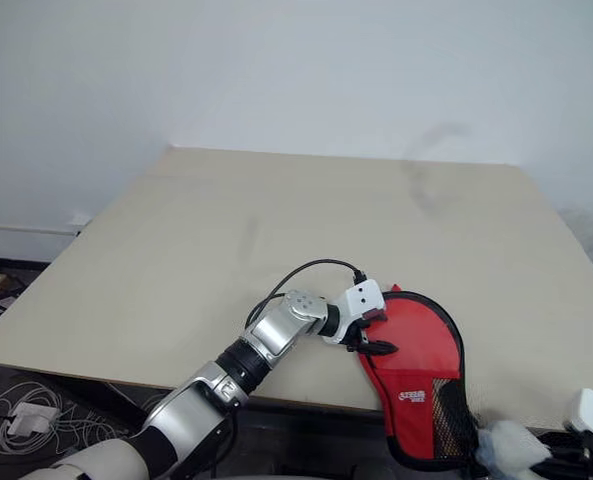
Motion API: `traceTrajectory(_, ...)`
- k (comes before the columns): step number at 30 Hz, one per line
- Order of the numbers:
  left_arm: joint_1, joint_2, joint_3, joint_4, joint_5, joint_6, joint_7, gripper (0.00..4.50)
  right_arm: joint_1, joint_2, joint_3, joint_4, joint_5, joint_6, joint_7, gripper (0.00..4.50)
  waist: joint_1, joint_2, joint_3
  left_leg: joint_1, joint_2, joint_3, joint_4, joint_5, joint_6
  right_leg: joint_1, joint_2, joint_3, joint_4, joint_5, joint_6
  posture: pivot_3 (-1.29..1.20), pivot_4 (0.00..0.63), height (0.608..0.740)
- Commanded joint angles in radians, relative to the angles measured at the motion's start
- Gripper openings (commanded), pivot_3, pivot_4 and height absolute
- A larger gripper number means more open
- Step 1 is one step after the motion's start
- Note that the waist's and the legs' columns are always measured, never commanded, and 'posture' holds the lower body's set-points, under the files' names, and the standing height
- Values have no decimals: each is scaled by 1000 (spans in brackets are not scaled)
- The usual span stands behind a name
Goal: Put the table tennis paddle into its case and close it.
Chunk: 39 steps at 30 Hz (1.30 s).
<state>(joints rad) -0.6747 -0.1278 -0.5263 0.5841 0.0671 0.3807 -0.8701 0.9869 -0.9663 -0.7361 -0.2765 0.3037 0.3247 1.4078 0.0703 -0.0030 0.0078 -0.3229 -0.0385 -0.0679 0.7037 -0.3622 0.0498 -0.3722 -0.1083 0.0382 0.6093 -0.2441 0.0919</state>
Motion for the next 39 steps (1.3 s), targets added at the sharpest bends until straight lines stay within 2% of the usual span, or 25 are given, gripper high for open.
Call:
traceTrajectory(1, 35, 4, -48, 100, 36, 43, -14, 3434, 36, 10, -54, 9, -27, -41, 39, 43, -1, 0, 0, 0, 0, 0, 0, 0, 0, 0, 0, 0, 0, 0, 0, 0, 0, 716)
traceTrajectory(8, 20, -7, -44, 125, 34, 31, -19, 3434, 72, 57, -85, -89, -7, -8, 38, 43, 0, -1, -1, 0, 0, 0, 0, -1, 1, 0, -1, 0, 0, 0, 1, 0, 0, 716)
traceTrajectory(13, 9, -11, -43, 139, 34, 25, -24, 3434, -5, 65, -50, -77, -37, 73, -73, 43, 0, -3, -2, 0, 0, 0, 0, -1, 1, 0, -1, 0, 0, 0, 1, 0, 0, 716)
traceTrajectory(18, 7, -5, -44, 141, 35, 19, -32, 3434, -51, 79, -59, -84, -7, 115, -90, 1427, 1, -3, -3, 0, -1, 0, 0, -1, 1, 0, -2, 0, 0, 0, 1, 0, 0, 716)
traceTrajectory(24, 3, 13, -19, 131, 20, -7, -41, 3434, -175, 70, -124, -99, 72, 215, -140, 3516, -1, -4, -3, 0, -1, 0, 0, -1, 1, 0, -2, 0, 0, 0, 1, 0, 0, 716)
traceTrajectory(28, -14, 33, 25, 115, -4, -21, -57, 3434, -354, 69, -158, -108, 172, 333, -230, 3516, -4, -3, -3, 0, -1, 0, 0, -1, 1, -1, -1, 1, 0, 0, 0, 0, 0, 716)
traceTrajectory(30, -29, 46, 67, 97, -27, -31, -65, 3434, -479, 82, -130, -86, 207, 377, -310, 3516, -7, -4, -3, -1, 0, 0, 0, -1, 1, -1, -1, 1, 0, 0, 0, 0, 0, 716)
traceTrajectory(35, -54, 110, 119, -5, -65, -16, -106, 3434, -758, 174, 39, -54, 202, 394, -525, 3516, -21, -2, -2, -2, 1, 1, -1, 2, -5, -4, 1, 2, 1, 1, -1, 0, 0, 716)
traceTrajectory(39, -33, 193, 136, -153, -88, 17, -146, 3434, -866, 254, 162, -36, 186, 352, -614, 3516, -27, 2, -1, -5, 0, 1, -2, 4, -7, -10, 0, 3, 5, 1, -1, 0, 0, 716)
